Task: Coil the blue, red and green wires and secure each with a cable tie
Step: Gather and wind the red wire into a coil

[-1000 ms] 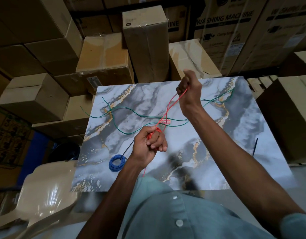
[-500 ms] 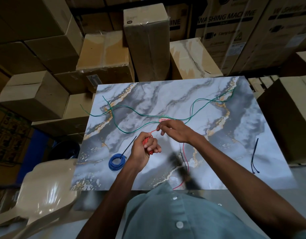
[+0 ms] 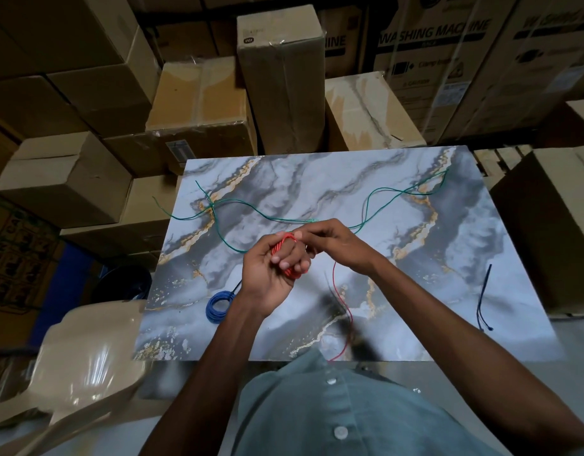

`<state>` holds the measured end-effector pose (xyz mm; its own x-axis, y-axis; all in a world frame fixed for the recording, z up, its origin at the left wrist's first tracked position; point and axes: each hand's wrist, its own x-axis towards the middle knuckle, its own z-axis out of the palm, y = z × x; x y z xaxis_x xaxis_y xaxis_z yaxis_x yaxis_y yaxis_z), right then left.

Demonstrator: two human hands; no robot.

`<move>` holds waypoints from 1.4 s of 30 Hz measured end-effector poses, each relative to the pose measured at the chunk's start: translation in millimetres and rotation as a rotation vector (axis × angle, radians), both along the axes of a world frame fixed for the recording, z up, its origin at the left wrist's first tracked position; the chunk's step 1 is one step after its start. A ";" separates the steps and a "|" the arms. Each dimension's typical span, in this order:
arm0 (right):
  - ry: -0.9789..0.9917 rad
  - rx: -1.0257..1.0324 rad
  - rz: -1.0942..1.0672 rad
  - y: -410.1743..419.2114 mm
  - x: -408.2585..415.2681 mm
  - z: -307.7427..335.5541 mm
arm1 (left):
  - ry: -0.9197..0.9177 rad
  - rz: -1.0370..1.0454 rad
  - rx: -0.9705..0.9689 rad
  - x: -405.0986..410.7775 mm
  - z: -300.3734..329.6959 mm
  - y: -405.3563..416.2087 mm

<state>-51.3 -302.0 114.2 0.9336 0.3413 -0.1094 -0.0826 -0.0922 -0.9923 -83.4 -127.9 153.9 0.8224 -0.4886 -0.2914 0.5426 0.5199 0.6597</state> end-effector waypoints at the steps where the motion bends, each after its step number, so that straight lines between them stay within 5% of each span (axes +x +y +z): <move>1: 0.009 0.004 -0.003 -0.1 -1.2 -2.2 | 0.011 0.013 -0.047 0.5 2.5 -1.0; 11: 0.115 -0.211 0.100 0.0 -36.8 6.6 | -0.010 0.375 -0.281 29.5 2.1 9.3; 17: 0.095 -0.189 0.043 3.7 -42.5 33.3 | -0.086 0.455 -0.015 35.9 -21.5 14.0; 33: -0.129 -0.195 0.075 -9.1 -19.2 85.8 | -0.429 0.031 0.569 10.5 -38.9 -1.6; 42: -0.022 -0.153 -0.134 -4.9 4.3 33.2 | -0.318 -0.061 0.408 0.4 -27.9 -5.4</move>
<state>-46.9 -306.9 147.4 0.9722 0.1950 -0.1300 -0.0830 -0.2322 -0.9691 -83.0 -133.3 126.0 0.8748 -0.4375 -0.2081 0.3033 0.1597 0.9394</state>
